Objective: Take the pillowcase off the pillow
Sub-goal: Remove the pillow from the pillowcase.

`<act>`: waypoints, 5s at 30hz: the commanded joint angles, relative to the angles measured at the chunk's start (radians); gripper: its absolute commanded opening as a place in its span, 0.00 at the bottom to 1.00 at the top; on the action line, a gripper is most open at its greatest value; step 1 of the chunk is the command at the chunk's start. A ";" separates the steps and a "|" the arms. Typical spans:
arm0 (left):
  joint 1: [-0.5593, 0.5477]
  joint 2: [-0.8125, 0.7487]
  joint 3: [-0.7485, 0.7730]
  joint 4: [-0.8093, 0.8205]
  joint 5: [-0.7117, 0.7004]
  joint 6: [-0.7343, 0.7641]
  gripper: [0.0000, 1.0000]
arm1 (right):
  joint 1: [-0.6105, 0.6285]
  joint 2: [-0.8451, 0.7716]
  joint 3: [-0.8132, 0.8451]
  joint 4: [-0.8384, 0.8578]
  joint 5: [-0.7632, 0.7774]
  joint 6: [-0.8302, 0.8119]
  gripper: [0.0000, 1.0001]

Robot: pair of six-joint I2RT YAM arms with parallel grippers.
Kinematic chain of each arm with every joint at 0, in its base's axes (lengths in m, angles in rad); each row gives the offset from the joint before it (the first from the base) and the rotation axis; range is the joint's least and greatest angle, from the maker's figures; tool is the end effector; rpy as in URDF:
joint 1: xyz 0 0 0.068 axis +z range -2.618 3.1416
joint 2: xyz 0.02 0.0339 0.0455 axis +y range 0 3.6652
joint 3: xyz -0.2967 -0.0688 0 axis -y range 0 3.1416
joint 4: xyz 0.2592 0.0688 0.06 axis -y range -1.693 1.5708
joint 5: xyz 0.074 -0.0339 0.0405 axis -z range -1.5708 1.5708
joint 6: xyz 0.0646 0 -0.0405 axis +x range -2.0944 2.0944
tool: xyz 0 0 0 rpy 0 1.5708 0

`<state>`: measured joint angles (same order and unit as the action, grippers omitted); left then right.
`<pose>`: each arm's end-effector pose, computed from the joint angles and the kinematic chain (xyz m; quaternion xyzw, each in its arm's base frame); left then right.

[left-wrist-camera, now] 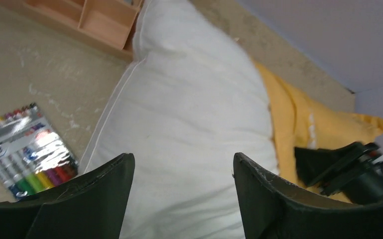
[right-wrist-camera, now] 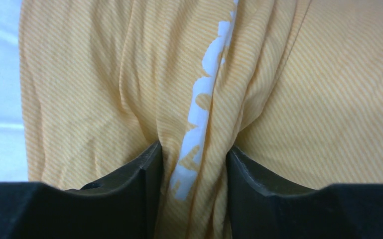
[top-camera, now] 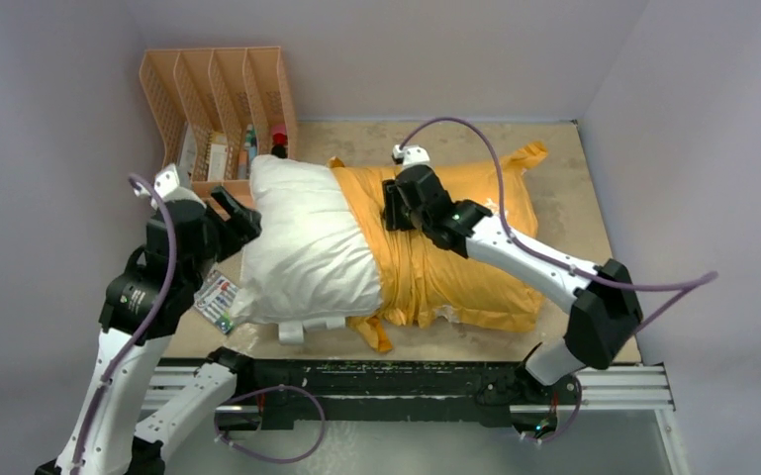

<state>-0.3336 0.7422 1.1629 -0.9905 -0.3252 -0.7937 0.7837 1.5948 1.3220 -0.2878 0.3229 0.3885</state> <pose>0.1270 -0.0222 0.4017 -0.2731 0.8252 -0.1329 0.4762 0.3031 0.2731 0.3261 -0.0933 0.8622 0.1470 0.4757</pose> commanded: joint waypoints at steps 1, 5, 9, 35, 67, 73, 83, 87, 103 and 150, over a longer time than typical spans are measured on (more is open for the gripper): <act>0.007 0.141 0.117 0.184 0.082 0.082 0.73 | 0.011 -0.057 -0.221 -0.014 -0.216 0.104 0.47; -0.013 0.280 -0.032 0.413 0.341 0.017 0.76 | 0.011 -0.051 -0.294 -0.005 -0.246 0.168 0.45; -0.193 0.390 -0.150 0.479 0.148 0.004 0.78 | 0.010 -0.073 -0.324 0.005 -0.257 0.196 0.49; -0.353 0.102 -0.528 0.440 0.005 -0.032 0.00 | 0.005 0.344 0.491 -0.363 0.202 0.106 0.77; -0.353 -0.070 -0.464 0.293 -0.253 -0.260 0.00 | -0.294 -0.246 0.217 -0.416 -0.432 0.000 0.76; -0.353 0.061 -0.331 0.276 -0.252 -0.192 0.00 | -0.100 -0.350 -0.014 -0.434 -0.339 0.095 0.78; -0.352 0.179 -0.221 0.257 -0.336 -0.138 0.00 | -0.005 -0.179 0.114 -0.897 0.386 0.203 0.28; -0.351 0.172 -0.248 0.237 -0.342 -0.128 0.00 | -0.144 -0.263 0.059 -0.744 0.329 0.054 0.00; -0.190 0.225 -0.174 0.254 -0.117 -0.136 0.00 | -0.179 -0.342 0.199 -0.807 0.007 0.041 0.25; 0.160 0.253 -0.216 0.264 0.329 0.138 0.00 | -0.213 -0.551 -0.158 -0.165 -0.125 0.112 0.51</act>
<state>-0.1902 0.9936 0.9668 -0.7071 0.0231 -0.7109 0.4808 0.9936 1.0508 -0.4698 0.1322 0.5655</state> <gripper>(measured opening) 0.047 0.475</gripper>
